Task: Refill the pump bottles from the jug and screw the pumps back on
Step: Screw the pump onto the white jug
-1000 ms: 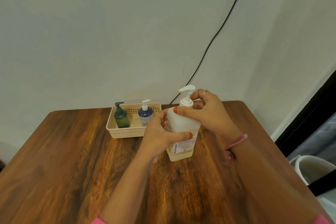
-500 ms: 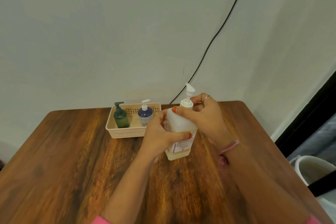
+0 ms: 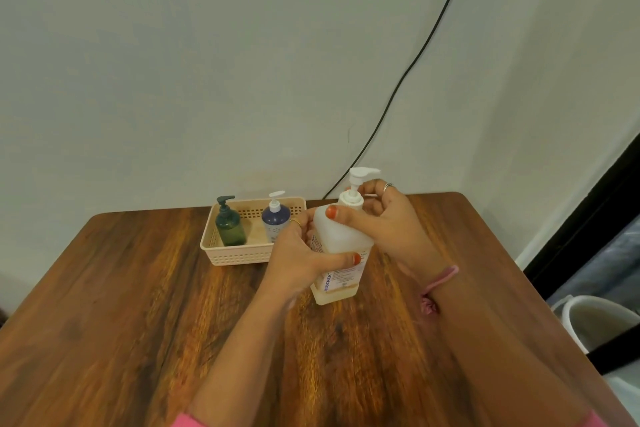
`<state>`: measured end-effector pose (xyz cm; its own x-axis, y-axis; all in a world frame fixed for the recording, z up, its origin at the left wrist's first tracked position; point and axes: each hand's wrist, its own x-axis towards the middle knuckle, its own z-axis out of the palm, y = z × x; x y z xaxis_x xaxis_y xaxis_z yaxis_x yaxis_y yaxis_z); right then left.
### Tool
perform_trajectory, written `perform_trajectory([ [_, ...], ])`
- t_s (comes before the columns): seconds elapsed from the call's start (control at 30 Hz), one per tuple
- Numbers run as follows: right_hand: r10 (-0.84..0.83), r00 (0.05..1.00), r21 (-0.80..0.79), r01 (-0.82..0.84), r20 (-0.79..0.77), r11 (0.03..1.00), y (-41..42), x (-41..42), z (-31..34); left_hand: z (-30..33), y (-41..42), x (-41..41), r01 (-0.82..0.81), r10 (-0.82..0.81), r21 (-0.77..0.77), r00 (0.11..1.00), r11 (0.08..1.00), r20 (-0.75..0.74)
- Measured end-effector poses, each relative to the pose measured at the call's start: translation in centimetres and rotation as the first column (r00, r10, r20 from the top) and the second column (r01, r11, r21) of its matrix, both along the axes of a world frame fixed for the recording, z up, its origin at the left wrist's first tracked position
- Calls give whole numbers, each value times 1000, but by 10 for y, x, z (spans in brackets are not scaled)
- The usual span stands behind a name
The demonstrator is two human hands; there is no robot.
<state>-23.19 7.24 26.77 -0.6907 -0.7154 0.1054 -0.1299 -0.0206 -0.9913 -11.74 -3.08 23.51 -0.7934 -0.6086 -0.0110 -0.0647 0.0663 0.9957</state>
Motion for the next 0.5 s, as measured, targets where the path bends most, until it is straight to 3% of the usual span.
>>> perform_trajectory([
  [0.13, 261, 963, -27, -259, 67, 965, 10, -7, 7, -2, -4, 2, -3, 2, 36, 1000, 999, 9],
  [0.37, -1, 1000, -104, 2, 3, 995, 0, 7, -7, -12, -3, -2, -22, 23, 41, 1000, 999, -15],
  [0.5, -44, 999, -94, 41, -28, 995, -2, 8, -15, -18, -9, -2, 0, 0, 42, 1000, 999, 7],
])
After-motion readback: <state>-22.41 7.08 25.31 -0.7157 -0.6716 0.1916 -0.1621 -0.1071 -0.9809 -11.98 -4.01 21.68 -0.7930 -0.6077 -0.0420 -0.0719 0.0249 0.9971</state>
